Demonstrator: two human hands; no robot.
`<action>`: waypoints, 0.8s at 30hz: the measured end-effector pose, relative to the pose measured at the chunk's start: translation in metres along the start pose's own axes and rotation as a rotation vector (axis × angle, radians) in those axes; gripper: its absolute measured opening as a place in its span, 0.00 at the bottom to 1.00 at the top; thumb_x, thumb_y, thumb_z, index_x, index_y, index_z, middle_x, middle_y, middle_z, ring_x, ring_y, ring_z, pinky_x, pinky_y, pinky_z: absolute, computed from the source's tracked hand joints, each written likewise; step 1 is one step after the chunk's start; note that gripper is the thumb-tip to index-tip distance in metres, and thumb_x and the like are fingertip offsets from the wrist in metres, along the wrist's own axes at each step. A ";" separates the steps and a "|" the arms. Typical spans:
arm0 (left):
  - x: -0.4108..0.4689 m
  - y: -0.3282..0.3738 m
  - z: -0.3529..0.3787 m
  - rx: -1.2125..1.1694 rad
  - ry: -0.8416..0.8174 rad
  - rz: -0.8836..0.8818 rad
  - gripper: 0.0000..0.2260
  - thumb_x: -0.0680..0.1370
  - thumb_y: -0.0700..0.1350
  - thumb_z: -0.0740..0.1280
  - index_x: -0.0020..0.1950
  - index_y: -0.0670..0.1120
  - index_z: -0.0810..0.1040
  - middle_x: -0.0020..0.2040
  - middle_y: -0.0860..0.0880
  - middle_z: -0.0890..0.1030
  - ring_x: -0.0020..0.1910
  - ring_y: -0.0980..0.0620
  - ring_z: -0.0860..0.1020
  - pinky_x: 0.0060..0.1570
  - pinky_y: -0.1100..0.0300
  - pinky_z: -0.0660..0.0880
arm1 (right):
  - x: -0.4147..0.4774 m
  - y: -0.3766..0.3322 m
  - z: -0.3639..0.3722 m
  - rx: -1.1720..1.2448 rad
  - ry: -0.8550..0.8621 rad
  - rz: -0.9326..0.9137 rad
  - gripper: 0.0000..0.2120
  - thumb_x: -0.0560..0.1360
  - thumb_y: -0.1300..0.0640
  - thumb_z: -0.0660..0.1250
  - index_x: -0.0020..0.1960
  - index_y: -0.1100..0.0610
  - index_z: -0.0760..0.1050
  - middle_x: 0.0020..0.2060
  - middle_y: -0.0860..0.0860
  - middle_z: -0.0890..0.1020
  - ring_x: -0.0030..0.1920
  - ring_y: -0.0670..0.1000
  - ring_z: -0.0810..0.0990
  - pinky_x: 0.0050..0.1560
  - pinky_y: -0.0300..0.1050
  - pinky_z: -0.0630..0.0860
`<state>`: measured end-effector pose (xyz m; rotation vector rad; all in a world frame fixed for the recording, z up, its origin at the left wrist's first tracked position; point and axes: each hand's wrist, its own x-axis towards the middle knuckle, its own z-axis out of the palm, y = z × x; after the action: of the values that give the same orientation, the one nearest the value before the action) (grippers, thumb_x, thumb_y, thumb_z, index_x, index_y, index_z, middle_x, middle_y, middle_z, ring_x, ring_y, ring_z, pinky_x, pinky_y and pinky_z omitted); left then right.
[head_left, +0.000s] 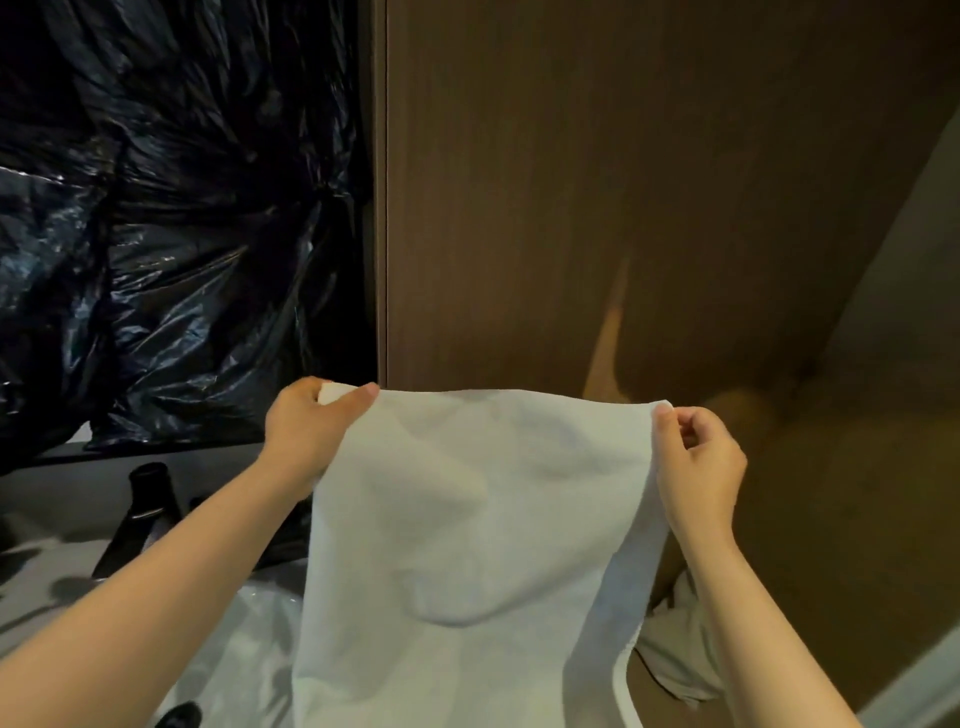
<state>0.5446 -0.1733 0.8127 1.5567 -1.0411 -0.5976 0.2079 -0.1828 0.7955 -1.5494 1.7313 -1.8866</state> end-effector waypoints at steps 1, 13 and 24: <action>-0.004 0.000 -0.001 -0.055 -0.040 -0.048 0.10 0.72 0.57 0.73 0.43 0.52 0.77 0.40 0.51 0.82 0.39 0.50 0.82 0.33 0.57 0.77 | -0.004 0.000 0.001 0.011 0.009 0.000 0.11 0.80 0.49 0.63 0.43 0.52 0.78 0.35 0.45 0.79 0.39 0.40 0.77 0.36 0.35 0.71; -0.069 0.015 0.003 -0.249 -0.131 -0.105 0.09 0.75 0.45 0.72 0.46 0.40 0.80 0.35 0.41 0.82 0.27 0.51 0.76 0.26 0.62 0.73 | -0.058 -0.034 0.009 0.097 0.147 -0.091 0.06 0.80 0.50 0.64 0.45 0.46 0.77 0.37 0.38 0.79 0.41 0.43 0.79 0.38 0.31 0.73; -0.116 0.032 0.034 -0.587 -0.168 -0.271 0.11 0.75 0.42 0.72 0.50 0.35 0.78 0.50 0.29 0.80 0.42 0.41 0.78 0.55 0.36 0.74 | -0.115 -0.081 0.019 0.305 -0.145 0.038 0.05 0.76 0.55 0.70 0.43 0.46 0.82 0.36 0.40 0.83 0.41 0.43 0.82 0.37 0.29 0.76</action>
<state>0.4507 -0.0904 0.8168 1.1394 -0.6869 -1.1253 0.3156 -0.0895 0.7918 -1.4832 1.3311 -1.8641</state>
